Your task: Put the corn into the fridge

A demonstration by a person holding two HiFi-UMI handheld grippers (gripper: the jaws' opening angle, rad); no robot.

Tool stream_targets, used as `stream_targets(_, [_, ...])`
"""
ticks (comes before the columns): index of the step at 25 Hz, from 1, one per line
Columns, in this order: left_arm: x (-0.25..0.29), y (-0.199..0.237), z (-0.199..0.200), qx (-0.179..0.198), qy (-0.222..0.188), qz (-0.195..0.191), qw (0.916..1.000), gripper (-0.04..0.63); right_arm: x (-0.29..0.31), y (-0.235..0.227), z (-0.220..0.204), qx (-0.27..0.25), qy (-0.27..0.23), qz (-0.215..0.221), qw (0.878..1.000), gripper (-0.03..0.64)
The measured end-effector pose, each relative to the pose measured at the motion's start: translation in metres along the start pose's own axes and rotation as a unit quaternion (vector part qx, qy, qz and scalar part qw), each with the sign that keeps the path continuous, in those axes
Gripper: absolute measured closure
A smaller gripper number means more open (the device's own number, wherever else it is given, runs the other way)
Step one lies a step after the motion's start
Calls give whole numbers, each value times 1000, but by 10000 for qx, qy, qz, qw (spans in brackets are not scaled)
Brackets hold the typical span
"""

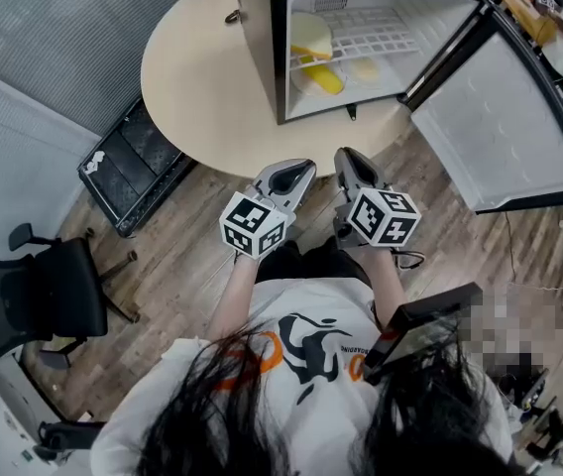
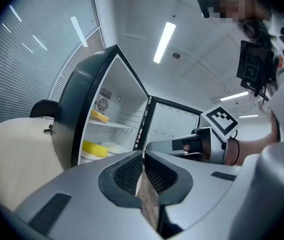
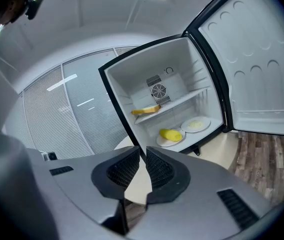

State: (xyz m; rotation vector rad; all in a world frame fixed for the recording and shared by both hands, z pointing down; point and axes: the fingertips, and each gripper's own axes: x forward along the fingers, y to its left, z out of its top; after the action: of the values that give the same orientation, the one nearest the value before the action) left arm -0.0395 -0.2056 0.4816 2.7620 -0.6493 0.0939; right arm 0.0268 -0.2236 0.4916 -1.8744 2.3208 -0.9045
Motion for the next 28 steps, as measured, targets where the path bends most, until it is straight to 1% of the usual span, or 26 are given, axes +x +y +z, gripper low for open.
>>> stream_targets(5, [-4, 0, -1, -74, -44, 141, 9999, 584, -5, 1, -13, -3, 187, 45, 9998, 565])
stream_targets(10, [3, -14, 2, 18, -36, 235, 9997, 584, -22, -9, -13, 54, 171, 86, 9998, 565])
stream_targets(14, [8, -39, 8, 120, -64, 256, 9996, 584, -45, -21, -11, 85, 127, 48, 9999, 565])
stream_targets(18, [10, -70, 8, 118, -152, 355, 9992, 584, -75, -41, -15, 94, 159, -7, 9998, 571])
stream_targets(23, [11, -110, -5, 132, -82, 495, 9987, 584, -114, -60, -26, 159, 179, 54, 9997, 571])
stream_targets(28, [9, -154, -21, 133, 3, 579, 9982, 584, -150, -70, -37, 157, 254, 170, 9994, 574])
